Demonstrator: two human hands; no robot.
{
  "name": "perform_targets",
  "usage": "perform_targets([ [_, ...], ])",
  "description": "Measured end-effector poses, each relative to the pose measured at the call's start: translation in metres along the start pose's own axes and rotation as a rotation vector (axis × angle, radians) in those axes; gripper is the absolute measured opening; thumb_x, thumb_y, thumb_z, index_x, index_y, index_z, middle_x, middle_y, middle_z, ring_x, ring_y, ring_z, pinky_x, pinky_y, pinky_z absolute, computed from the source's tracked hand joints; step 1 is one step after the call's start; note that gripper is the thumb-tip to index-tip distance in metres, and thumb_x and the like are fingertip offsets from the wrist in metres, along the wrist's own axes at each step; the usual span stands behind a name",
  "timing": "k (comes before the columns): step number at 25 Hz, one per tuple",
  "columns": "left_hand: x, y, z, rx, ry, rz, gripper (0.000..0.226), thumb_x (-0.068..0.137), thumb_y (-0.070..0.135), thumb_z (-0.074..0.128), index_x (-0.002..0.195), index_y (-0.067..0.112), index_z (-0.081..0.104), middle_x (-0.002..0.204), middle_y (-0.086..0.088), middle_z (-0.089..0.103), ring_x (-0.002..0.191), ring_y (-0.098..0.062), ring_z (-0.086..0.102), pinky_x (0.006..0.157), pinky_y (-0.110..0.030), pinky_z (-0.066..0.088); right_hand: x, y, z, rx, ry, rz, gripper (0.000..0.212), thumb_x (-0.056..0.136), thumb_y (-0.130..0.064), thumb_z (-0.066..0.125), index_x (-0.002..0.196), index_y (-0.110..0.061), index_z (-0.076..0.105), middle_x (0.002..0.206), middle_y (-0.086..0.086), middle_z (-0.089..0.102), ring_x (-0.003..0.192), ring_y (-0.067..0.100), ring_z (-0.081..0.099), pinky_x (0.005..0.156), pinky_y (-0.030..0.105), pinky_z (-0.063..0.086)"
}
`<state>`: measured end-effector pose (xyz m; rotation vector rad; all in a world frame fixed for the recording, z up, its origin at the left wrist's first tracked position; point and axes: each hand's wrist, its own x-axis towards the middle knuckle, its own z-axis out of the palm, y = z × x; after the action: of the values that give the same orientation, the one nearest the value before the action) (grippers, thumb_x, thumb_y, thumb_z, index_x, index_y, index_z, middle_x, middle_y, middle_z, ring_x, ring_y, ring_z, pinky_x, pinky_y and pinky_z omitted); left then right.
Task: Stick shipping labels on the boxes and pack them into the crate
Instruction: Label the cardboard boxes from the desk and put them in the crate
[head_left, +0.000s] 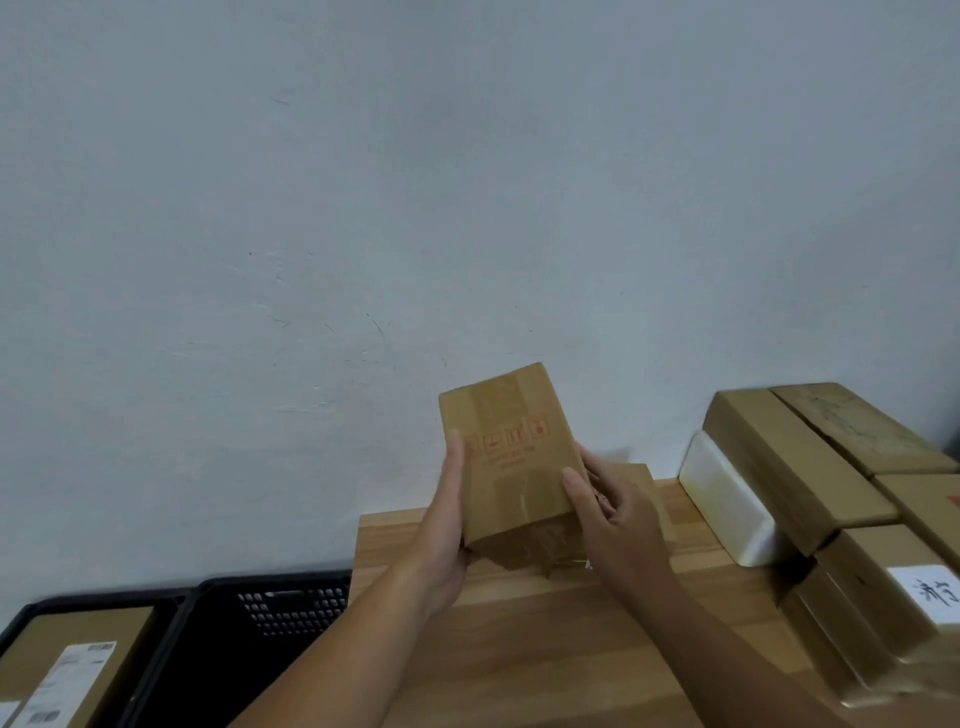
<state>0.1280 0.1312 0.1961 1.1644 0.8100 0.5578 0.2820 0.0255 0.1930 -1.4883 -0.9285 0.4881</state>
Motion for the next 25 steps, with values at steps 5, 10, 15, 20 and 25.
perform_targets([
  [5, -0.004, -0.009, -0.005, -0.121, 0.081, -0.005, 0.060, 0.080, 0.077, 0.059, 0.126, 0.039, 0.064, 0.113, 0.005, 0.077, 0.100, -0.014, 0.075, 0.088, -0.043, 0.061, -0.001, 0.000, -0.011, -0.064, -0.032, -0.078, 0.037, 0.095, -0.059, 0.053, 0.128, -0.047, 0.064, 0.133, -0.022, 0.063, 0.129, -0.001, 0.053, 0.101, 0.012, 0.046],
  [10, -0.016, -0.028, 0.005, -0.118, 0.032, -0.009, 0.056, 0.086, 0.071, 0.058, 0.132, 0.038, 0.057, 0.120, 0.002, 0.075, 0.109, -0.018, 0.073, 0.101, -0.052, 0.055, 0.015, 0.002, -0.035, -0.199, -0.079, 0.521, 0.120, 0.040, -0.090, 0.076, 0.133, -0.029, 0.033, 0.141, 0.001, 0.045, 0.121, 0.022, 0.052, 0.094, 0.042, 0.052],
  [15, -0.016, -0.029, -0.007, 0.004, 0.151, 0.125, 0.057, 0.088, 0.069, 0.050, 0.138, 0.041, 0.051, 0.131, 0.007, 0.067, 0.113, -0.002, 0.067, 0.094, -0.031, 0.058, 0.013, 0.004, -0.047, -0.061, 0.047, 0.345, 0.083, 0.042, -0.083, 0.079, 0.107, -0.036, 0.057, 0.110, -0.015, 0.066, 0.097, 0.005, 0.065, 0.060, 0.018, 0.055],
  [20, -0.006, -0.028, -0.010, 0.297, 0.313, 0.320, 0.078, 0.086, 0.089, 0.024, 0.152, 0.049, 0.034, 0.152, 0.021, 0.039, 0.142, -0.002, 0.035, 0.115, -0.027, 0.026, 0.006, 0.015, -0.041, 0.073, 0.145, 0.208, 0.038, 0.077, -0.050, 0.080, 0.106, -0.047, 0.056, 0.115, -0.017, 0.064, 0.104, 0.008, 0.066, 0.080, 0.036, 0.063],
  [25, -0.014, -0.034, -0.023, 0.261, 0.377, 0.246, 0.108, 0.060, 0.104, 0.042, 0.143, 0.035, 0.040, 0.145, 0.010, 0.042, 0.134, -0.007, 0.044, 0.114, -0.036, 0.040, -0.001, 0.037, -0.027, -0.002, 0.131, 0.239, 0.048, 0.082, -0.053, 0.075, 0.123, -0.042, 0.054, 0.114, -0.016, 0.064, 0.096, 0.002, 0.065, 0.066, 0.023, 0.058],
])
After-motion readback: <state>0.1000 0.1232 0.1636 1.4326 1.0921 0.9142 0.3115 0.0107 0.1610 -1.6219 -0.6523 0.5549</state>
